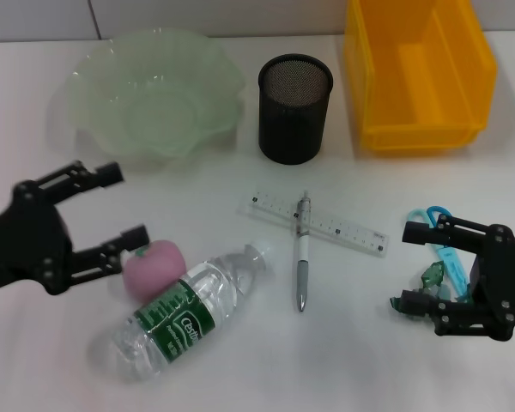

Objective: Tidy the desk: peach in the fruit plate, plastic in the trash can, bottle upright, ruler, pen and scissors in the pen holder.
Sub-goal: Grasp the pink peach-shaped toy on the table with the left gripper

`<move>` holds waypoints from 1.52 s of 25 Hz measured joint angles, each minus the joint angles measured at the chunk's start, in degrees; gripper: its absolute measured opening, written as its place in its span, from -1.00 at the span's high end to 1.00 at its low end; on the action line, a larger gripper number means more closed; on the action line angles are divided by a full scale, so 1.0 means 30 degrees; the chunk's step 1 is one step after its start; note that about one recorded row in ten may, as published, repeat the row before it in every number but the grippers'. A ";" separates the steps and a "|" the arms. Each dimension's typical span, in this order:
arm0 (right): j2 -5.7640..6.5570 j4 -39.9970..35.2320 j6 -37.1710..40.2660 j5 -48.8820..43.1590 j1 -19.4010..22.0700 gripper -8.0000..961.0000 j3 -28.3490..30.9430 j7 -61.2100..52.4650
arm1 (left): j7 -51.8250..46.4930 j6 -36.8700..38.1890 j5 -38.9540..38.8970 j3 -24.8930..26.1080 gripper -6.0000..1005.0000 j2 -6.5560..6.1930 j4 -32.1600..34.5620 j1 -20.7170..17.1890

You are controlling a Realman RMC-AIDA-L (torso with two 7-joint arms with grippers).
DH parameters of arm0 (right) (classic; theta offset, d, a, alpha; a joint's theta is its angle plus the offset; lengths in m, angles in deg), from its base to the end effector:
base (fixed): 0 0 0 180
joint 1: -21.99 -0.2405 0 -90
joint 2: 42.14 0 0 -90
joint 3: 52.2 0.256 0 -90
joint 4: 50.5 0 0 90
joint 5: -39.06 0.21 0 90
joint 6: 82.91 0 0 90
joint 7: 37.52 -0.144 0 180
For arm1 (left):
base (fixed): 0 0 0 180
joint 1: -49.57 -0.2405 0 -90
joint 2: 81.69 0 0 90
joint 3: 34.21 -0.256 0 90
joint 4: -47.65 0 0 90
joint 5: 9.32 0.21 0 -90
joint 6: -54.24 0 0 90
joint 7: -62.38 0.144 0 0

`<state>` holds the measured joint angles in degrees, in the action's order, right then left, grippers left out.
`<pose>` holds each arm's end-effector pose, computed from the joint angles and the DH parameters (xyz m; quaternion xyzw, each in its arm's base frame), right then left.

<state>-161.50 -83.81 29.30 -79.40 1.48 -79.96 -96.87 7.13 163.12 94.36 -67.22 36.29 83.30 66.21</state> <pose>0.2900 0.2353 0.0115 -0.9232 0.1307 0.3514 0.0846 -0.2959 0.2436 0.0367 -0.9057 -0.0830 -0.3705 0.1884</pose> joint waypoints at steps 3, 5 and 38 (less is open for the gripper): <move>0.0001 -0.0001 0.0012 0.0036 0.0146 -0.74 0.0018 0.0036 | -0.0044 0.0040 0.0004 0.0106 -0.59 0.0079 -0.0001 -0.0006; 0.0001 0.0000 0.0012 0.0073 0.0169 -0.74 0.0015 0.0045 | -0.0061 0.0030 0.0024 0.0027 -0.59 0.0115 -0.0076 0.0071; 0.0024 0.0692 -0.0266 0.0202 0.0267 -0.74 -0.0001 0.0537 | -0.4439 -0.6883 0.6615 -0.1115 -0.52 0.0196 0.0251 0.2249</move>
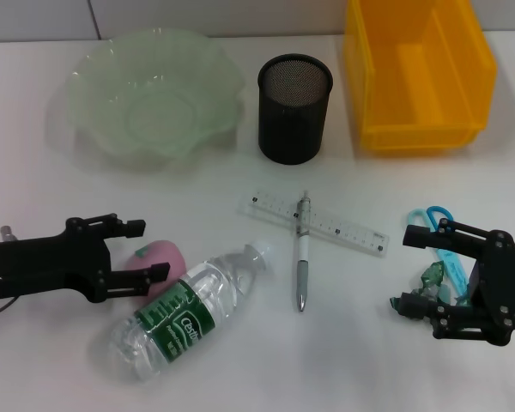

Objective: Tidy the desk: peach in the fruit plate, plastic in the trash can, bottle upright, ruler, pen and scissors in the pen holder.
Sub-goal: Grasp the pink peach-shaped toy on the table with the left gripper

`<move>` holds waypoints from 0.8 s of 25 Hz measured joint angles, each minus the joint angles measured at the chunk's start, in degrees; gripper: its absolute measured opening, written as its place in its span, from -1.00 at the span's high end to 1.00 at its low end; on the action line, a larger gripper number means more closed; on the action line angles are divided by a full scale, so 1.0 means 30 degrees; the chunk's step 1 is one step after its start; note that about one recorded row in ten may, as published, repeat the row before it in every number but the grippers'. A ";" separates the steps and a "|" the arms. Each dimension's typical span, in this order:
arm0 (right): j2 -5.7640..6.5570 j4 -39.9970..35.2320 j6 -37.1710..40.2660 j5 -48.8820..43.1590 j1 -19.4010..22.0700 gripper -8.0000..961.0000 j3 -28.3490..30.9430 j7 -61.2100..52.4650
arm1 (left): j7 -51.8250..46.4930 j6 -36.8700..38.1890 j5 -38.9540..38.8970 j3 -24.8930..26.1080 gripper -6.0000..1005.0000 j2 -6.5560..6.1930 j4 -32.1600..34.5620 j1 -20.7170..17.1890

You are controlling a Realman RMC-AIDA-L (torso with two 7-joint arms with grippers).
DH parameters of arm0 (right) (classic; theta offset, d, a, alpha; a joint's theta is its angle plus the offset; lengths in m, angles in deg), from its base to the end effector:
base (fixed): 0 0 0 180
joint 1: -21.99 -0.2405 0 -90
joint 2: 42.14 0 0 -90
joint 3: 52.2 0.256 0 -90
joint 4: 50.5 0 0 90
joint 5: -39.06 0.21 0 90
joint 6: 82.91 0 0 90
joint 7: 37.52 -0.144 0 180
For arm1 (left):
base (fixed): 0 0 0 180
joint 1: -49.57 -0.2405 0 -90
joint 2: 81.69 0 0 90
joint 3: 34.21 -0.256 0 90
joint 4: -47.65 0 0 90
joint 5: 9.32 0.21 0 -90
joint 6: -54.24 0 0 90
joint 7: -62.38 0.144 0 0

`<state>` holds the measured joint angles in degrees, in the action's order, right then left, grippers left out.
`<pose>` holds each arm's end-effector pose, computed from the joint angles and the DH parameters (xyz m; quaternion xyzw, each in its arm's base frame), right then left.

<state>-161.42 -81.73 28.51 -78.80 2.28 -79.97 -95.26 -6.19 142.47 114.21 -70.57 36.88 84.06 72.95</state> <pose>0.2936 0.2305 0.0071 -0.9187 0.1365 0.3588 0.0929 -0.3215 0.2851 -0.0047 -0.9534 -0.2072 -0.1627 0.1472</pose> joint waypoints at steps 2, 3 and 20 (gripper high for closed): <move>0.0004 -0.0009 0.0000 0.0000 0.0006 -0.74 0.0000 0.0001 | -0.0212 -0.0043 0.0007 -0.0304 -0.52 -0.0008 -0.0004 0.0055; 0.0006 -0.0014 0.0000 0.0000 0.0001 -0.74 -0.0001 0.0001 | -0.0379 -0.0087 0.0018 -0.0506 -0.51 -0.0020 -0.0007 0.0088; 0.0006 0.0010 -0.0020 0.0015 -0.0054 -0.74 0.0000 0.0000 | -0.0653 -0.1021 -0.0060 -0.2197 0.02 -0.0041 0.0394 0.0276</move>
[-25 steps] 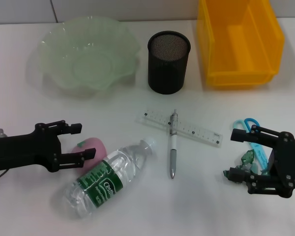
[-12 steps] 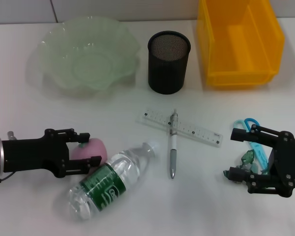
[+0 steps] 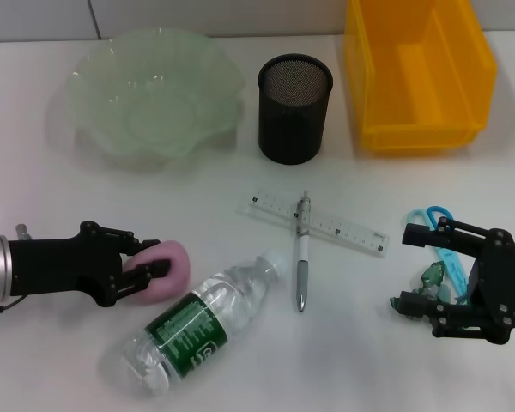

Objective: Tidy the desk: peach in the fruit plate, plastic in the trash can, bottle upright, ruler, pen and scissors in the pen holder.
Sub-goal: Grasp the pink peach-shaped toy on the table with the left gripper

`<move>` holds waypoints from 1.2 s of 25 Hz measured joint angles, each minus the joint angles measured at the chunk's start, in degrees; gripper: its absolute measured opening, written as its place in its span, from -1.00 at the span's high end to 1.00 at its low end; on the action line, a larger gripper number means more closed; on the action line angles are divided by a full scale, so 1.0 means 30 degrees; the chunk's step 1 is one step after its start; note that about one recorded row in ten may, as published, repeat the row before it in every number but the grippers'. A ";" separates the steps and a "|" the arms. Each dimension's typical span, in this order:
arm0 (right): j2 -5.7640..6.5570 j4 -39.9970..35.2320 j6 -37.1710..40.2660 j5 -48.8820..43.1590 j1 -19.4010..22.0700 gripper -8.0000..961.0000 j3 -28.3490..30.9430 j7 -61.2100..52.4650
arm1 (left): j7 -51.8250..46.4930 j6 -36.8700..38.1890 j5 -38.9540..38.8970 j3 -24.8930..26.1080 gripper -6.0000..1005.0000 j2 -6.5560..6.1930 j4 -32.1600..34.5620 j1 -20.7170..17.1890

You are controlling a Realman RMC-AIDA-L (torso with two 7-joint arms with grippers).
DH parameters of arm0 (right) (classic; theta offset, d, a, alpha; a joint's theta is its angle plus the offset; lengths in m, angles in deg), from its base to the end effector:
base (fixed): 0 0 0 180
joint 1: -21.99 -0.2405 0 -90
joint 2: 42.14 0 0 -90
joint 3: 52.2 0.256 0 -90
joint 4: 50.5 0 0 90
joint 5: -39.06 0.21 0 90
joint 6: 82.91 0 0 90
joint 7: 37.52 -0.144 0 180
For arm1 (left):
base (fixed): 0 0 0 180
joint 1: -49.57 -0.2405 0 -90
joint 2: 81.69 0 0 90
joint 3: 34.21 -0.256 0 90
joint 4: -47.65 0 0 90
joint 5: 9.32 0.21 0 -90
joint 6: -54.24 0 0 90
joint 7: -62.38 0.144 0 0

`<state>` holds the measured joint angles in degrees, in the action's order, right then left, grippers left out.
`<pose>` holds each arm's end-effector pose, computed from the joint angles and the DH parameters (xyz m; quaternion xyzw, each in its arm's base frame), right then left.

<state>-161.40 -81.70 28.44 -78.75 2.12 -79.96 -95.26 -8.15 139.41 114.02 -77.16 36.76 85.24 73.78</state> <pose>0.2931 0.2315 0.0071 -0.9188 0.1355 0.3589 0.0932 -0.3164 0.2930 -0.0131 -0.9650 -0.1915 -0.1239 0.1293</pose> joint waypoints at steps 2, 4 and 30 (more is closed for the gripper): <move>-0.0001 0.0001 -0.0001 0.0005 0.0000 -0.74 -0.0001 0.0000 | -0.0036 -0.0014 -0.0025 0.0001 0.17 0.0023 0.0078 -0.0002; -0.0001 0.0001 0.0000 0.0011 0.0008 -0.74 -0.0001 0.0000 | 0.0002 0.0089 -0.0340 0.0046 0.32 0.0034 0.0202 -0.0019; -0.0031 0.0015 -0.0063 0.0208 0.0134 -0.74 0.0029 0.0004 | 0.0912 0.0027 -0.8746 -0.1570 0.82 0.0006 -0.0291 0.0228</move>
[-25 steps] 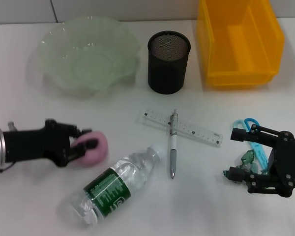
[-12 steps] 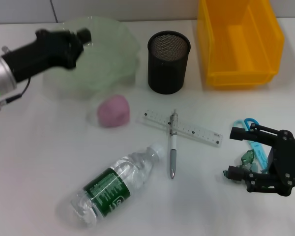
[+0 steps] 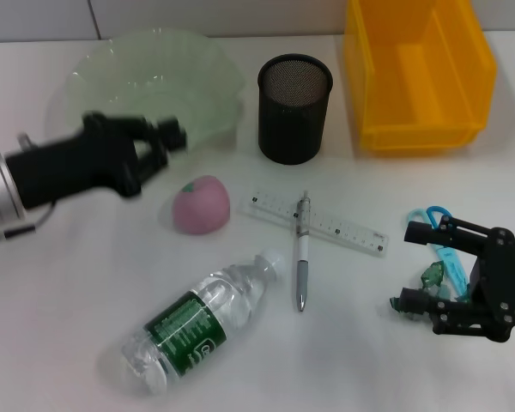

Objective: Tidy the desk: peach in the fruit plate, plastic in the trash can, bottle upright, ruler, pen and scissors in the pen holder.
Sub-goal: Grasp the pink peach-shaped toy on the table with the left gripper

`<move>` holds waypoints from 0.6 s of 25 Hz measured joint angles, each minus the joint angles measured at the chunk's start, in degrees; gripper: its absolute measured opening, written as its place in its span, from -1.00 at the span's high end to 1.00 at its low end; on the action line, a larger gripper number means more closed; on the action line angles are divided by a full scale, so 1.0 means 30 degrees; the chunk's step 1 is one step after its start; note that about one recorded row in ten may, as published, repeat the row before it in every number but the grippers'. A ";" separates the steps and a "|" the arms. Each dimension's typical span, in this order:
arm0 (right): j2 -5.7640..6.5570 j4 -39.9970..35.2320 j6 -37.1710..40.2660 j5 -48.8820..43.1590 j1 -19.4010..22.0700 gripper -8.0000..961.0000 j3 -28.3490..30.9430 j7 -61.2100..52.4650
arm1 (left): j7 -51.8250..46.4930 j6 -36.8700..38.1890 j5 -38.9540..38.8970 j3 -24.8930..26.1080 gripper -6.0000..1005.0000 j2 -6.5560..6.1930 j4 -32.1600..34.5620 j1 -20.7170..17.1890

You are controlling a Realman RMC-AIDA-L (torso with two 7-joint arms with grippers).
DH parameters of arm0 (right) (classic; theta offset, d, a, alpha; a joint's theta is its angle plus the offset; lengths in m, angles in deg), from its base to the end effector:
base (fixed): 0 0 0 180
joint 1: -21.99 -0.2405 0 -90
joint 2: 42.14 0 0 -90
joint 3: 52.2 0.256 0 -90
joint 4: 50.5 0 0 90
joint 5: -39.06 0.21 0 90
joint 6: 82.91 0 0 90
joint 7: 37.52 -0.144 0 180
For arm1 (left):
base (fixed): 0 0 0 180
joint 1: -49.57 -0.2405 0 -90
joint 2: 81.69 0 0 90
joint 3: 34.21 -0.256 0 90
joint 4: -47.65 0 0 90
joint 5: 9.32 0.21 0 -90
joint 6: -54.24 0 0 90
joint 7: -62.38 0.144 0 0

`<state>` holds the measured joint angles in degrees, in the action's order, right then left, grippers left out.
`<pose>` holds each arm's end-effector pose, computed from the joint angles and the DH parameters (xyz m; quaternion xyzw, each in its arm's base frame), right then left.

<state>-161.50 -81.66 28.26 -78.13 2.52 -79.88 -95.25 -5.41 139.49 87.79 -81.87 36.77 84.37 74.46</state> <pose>0.2941 0.2306 0.0073 -0.9164 0.1385 0.3621 0.0994 -0.2663 0.3258 0.0063 -0.9194 -0.1548 -0.2976 0.2053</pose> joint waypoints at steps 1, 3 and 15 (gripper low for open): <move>0.0001 0.0004 -0.0001 0.0035 -0.0036 -0.74 0.0003 0.0001 | 0.0133 -0.0001 0.0065 -0.0586 0.80 0.0033 0.0137 -0.0242; 0.0001 0.0014 -0.0013 0.0047 -0.0119 -0.74 -0.0009 0.0004 | 0.0309 -0.0503 0.0080 -0.1750 0.77 0.0057 0.0277 -0.0480; 0.0021 0.0279 -0.0198 0.0048 -0.0170 -0.74 -0.0066 0.0025 | 0.0169 -0.4697 0.0061 -0.5344 -0.13 0.0128 0.0060 -0.0419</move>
<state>-161.44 -80.82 27.66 -77.98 2.01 -80.08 -95.17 -4.90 125.40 87.97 -97.90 37.16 84.55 73.21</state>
